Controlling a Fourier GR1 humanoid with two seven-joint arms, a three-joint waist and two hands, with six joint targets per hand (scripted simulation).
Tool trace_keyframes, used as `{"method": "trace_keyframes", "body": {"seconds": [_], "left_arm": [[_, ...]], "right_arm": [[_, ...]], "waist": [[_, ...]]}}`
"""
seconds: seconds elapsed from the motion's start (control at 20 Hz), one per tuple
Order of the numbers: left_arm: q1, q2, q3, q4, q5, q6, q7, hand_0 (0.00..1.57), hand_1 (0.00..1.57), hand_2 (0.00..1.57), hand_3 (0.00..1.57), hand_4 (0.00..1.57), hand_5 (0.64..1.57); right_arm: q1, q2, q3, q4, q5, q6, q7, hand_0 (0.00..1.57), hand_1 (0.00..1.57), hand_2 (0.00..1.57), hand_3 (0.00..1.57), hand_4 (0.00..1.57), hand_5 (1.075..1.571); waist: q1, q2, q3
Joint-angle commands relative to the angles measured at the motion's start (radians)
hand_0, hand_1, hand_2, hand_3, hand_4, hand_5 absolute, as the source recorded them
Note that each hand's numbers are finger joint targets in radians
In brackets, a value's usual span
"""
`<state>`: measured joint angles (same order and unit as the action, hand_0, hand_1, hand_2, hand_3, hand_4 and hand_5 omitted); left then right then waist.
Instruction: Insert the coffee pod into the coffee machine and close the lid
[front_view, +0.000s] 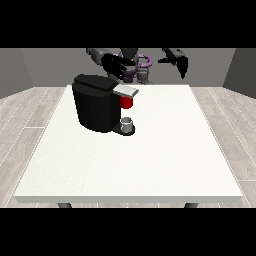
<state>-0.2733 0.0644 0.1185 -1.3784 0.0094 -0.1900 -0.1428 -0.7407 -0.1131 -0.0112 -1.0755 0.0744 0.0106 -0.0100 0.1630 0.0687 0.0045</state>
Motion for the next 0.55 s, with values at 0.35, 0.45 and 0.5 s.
{"method": "trace_keyframes", "body": {"seconds": [0.35,0.45,0.5], "left_arm": [[0.085,-0.039,0.001,0.048,-0.024,0.069,-0.055,0.00,0.00,0.00,0.00,0.19,1.571],[0.083,0.031,0.065,0.078,0.010,0.034,-0.063,0.00,0.00,0.00,0.00,0.19,1.571],[0.101,0.042,0.085,0.110,0.026,0.018,-0.093,0.00,0.00,0.00,0.00,0.19,1.571]], "right_arm": [[0.226,0.111,0.157,-0.135,-0.109,0.044,-0.167,0.00,0.00,0.00,0.00,0.29,1.571],[0.279,0.112,0.164,-0.171,-0.132,0.016,-0.119,0.00,0.00,0.00,0.00,0.25,1.571],[0.370,0.112,0.234,-0.191,-0.144,-0.003,-0.150,0.00,0.00,0.00,0.00,0.16,1.571]], "waist": [[-0.116,-0.107,-0.0045],[-0.156,-0.130,-0.0047],[-0.179,-0.136,-0.0048]]}}
